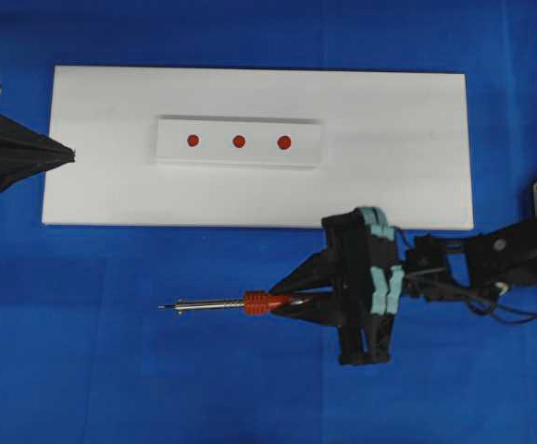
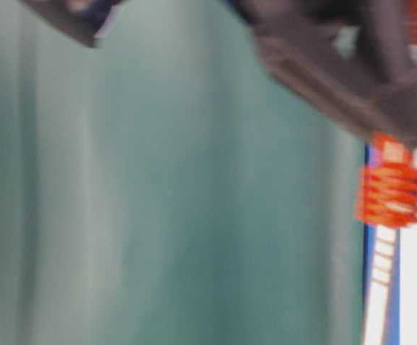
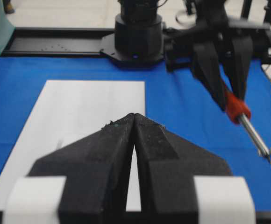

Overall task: Touch the tip of the soldering iron to the mark.
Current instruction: 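Lift the soldering iron with the right gripper toward the dotted strip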

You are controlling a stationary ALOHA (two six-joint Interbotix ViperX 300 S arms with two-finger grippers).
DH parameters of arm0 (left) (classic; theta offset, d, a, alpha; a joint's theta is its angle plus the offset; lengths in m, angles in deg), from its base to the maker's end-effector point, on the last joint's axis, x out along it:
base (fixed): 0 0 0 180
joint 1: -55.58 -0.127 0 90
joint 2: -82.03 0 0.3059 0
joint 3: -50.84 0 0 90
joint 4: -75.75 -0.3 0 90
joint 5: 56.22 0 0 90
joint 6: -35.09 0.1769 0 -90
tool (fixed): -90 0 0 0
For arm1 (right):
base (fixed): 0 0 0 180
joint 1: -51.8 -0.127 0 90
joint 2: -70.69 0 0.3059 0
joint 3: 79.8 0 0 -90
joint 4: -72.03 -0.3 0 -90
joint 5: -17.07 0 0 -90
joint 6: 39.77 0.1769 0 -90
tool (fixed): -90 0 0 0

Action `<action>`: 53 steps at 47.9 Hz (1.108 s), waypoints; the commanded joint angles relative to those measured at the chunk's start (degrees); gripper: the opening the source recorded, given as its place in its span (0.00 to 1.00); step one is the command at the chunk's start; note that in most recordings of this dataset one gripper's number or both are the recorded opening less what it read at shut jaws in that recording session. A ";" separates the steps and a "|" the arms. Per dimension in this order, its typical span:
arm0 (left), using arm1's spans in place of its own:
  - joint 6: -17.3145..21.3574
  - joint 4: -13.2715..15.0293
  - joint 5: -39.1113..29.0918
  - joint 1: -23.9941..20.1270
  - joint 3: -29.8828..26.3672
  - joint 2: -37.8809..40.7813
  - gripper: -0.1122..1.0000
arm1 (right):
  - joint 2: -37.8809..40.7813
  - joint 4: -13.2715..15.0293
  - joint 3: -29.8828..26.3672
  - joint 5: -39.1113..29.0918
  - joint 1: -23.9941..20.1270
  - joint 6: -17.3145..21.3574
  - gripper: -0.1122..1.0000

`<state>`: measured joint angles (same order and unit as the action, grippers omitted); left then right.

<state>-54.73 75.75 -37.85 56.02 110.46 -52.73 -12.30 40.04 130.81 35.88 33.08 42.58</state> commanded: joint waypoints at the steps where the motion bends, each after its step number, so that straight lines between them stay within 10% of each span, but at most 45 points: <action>1: -0.09 -0.18 0.70 0.09 -0.62 0.18 0.10 | -4.83 0.00 -1.14 -3.34 1.14 -0.97 0.16; 22: -0.26 -0.09 0.62 0.09 -0.62 0.18 0.10 | -5.36 0.62 -2.02 -7.47 3.87 -6.59 0.16; 53: -0.35 -0.18 0.62 0.09 -0.62 0.26 0.10 | -5.45 2.72 -3.60 -18.54 25.49 -23.03 0.16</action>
<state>-55.08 75.66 -37.76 56.02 110.46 -52.73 -16.96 42.41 128.96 17.95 56.72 20.26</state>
